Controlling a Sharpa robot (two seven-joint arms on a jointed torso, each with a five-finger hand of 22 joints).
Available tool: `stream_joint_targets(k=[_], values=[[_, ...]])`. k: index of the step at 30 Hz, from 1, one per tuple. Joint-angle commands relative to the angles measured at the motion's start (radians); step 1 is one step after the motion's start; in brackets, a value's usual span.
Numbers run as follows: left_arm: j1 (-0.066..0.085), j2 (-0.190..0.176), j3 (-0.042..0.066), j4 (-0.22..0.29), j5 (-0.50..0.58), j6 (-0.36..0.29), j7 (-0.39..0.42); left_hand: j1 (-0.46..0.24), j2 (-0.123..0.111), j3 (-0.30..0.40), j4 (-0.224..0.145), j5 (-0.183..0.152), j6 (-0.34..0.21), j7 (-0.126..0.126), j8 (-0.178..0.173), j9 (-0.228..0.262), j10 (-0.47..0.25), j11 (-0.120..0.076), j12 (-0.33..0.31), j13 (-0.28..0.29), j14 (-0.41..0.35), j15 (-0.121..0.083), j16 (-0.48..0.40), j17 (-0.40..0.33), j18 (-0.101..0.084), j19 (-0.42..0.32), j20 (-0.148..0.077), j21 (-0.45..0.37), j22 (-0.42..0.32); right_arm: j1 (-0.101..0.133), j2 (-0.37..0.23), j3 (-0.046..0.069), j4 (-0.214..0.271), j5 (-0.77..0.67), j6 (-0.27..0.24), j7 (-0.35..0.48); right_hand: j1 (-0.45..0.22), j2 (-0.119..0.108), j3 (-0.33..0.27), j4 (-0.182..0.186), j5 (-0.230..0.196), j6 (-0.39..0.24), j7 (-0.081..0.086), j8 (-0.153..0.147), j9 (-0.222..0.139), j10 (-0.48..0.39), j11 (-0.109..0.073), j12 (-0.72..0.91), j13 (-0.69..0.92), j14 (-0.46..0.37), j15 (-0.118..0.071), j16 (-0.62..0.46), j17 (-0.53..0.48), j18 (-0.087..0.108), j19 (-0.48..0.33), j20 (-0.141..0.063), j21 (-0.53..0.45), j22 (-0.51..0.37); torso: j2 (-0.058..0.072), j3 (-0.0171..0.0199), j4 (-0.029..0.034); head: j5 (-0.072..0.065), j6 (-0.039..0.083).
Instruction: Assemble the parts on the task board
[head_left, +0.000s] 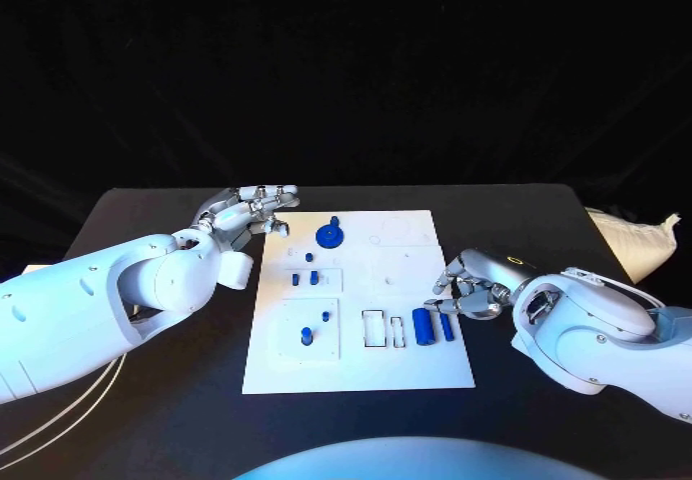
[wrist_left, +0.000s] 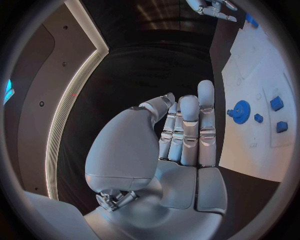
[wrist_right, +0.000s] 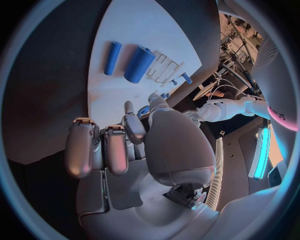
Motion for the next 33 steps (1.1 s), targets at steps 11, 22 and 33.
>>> stream_joint_targets(k=[11, 22, 33], values=[[-0.001, 0.000, 0.000, -0.001, -0.003, 0.015, 0.004, 0.004, 0.006, -0.001, -0.005, -0.001, -0.004, 0.003, 0.003, -0.002, -0.007, 0.000, 0.005, 0.001, -0.006, 0.000, -0.003, -0.001, 0.011, -0.007, 0.000, -0.007, -0.001, -0.041, 0.035, -0.003, -0.015, -0.072, 0.118, -0.060, -0.039, 0.013, -0.063, 0.001, -0.012, -0.009, -0.001, 0.018, 0.015, 0.006, -0.003, 0.020, 0.037, 0.078, 0.006, 0.009, 0.107, -0.018, 0.001, 0.004, 0.007, 0.004, 0.001, -0.0013, -0.0005, -0.002, -0.004], [-0.002, 0.000, -0.001, -0.002, -0.003, 0.017, 0.004, 0.004, 0.006, -0.001, -0.005, -0.001, -0.004, 0.003, 0.003, -0.002, -0.007, 0.000, 0.005, 0.001, -0.006, 0.000, -0.003, -0.001, 0.011, -0.007, 0.000, -0.007, -0.001, -0.061, 0.079, -0.003, -0.045, -0.101, 0.135, -0.063, -0.035, 0.022, -0.070, 0.000, -0.016, -0.004, -0.003, 0.026, 0.023, 0.006, -0.005, 0.022, 0.045, 0.078, 0.004, 0.010, 0.107, -0.018, 0.001, 0.004, 0.008, 0.005, 0.001, -0.0009, -0.0011, 0.002, -0.005], [-0.002, -0.001, -0.001, -0.001, -0.003, 0.017, 0.003, 0.004, 0.006, -0.001, -0.005, -0.001, -0.004, 0.003, 0.003, -0.002, -0.007, 0.000, 0.005, 0.001, -0.006, 0.000, -0.003, -0.001, 0.011, -0.007, 0.000, -0.007, -0.001, -0.091, 0.120, -0.003, -0.078, -0.104, 0.138, -0.064, 0.009, 0.048, -0.076, -0.006, 0.020, 0.000, -0.007, 0.039, 0.041, 0.010, -0.009, 0.027, 0.063, 0.078, 0.001, 0.012, 0.110, -0.019, 0.001, 0.001, 0.010, 0.010, 0.001, -0.0021, -0.0013, 0.003, -0.007]])
